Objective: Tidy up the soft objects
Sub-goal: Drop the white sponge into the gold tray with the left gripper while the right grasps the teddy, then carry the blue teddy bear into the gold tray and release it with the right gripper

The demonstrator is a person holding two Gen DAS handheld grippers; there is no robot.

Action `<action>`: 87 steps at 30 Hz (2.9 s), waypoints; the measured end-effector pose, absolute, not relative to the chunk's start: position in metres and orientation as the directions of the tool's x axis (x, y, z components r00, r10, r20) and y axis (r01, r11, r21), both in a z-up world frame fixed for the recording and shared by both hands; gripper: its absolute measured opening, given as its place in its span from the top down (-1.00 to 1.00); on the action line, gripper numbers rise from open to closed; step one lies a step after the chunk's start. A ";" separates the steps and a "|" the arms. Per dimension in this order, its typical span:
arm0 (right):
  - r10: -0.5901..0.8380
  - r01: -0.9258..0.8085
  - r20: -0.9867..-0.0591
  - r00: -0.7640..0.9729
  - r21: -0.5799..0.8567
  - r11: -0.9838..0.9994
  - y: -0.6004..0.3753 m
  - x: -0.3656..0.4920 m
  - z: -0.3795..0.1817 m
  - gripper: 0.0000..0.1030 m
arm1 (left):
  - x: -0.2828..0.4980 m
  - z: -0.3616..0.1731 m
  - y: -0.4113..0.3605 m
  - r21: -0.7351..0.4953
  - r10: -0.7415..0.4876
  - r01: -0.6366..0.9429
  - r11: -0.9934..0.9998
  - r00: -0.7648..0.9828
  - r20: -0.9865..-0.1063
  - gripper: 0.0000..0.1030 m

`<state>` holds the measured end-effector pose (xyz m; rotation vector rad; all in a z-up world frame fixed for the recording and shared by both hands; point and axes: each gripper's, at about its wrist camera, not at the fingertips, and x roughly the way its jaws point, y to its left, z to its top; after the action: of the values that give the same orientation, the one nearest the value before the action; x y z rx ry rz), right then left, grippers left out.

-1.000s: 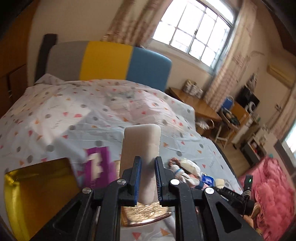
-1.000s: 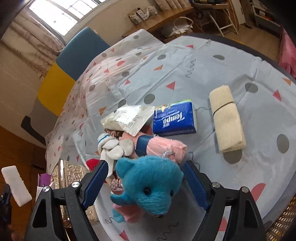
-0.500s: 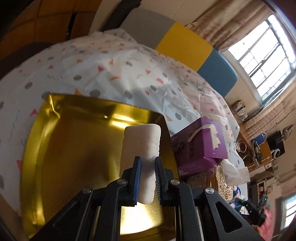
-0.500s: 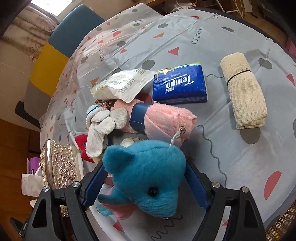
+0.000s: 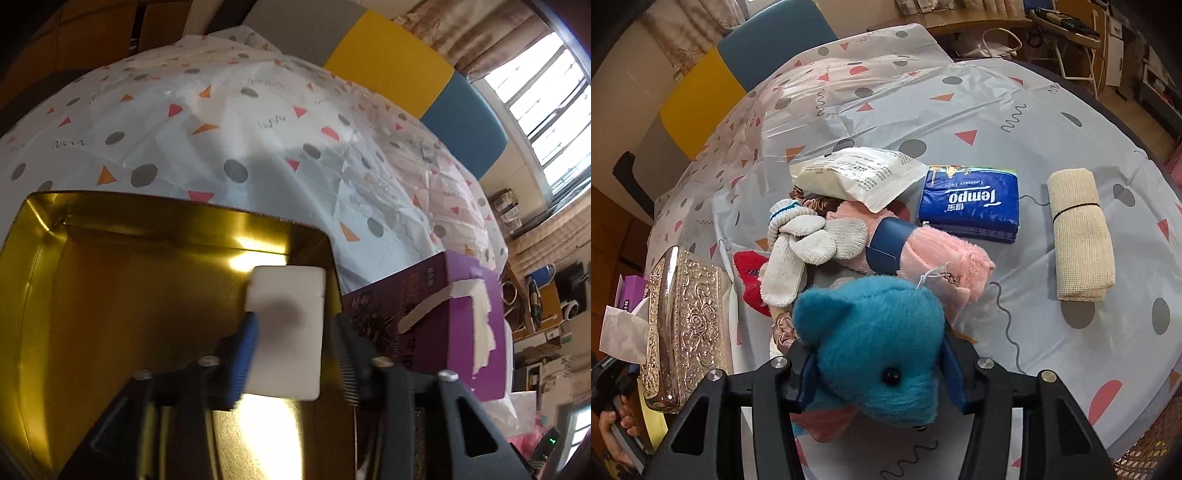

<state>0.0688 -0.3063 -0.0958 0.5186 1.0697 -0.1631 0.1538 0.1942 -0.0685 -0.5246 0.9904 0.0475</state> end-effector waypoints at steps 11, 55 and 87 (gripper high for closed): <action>0.178 0.185 -0.786 0.592 0.347 0.919 -0.277 0.075 -0.070 -0.07 | 0.081 -0.054 0.179 -0.259 -0.092 -0.192 0.947 0.609 -0.788 0.03; 0.429 -0.773 -0.780 0.456 -0.108 0.625 0.083 0.062 -0.011 -0.01 | -0.029 -0.054 0.243 -0.181 0.085 -0.330 0.926 0.651 -0.754 -0.05; 0.363 -0.546 -0.711 0.602 -0.036 0.837 0.010 0.063 -0.017 -0.55 | -0.033 -0.049 0.222 -0.127 0.105 -0.292 0.948 0.663 -0.742 -0.19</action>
<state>0.0633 0.0097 -0.0174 -0.2612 0.7588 0.5330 -0.0327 0.2222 -0.0488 -0.2440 0.8179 0.2263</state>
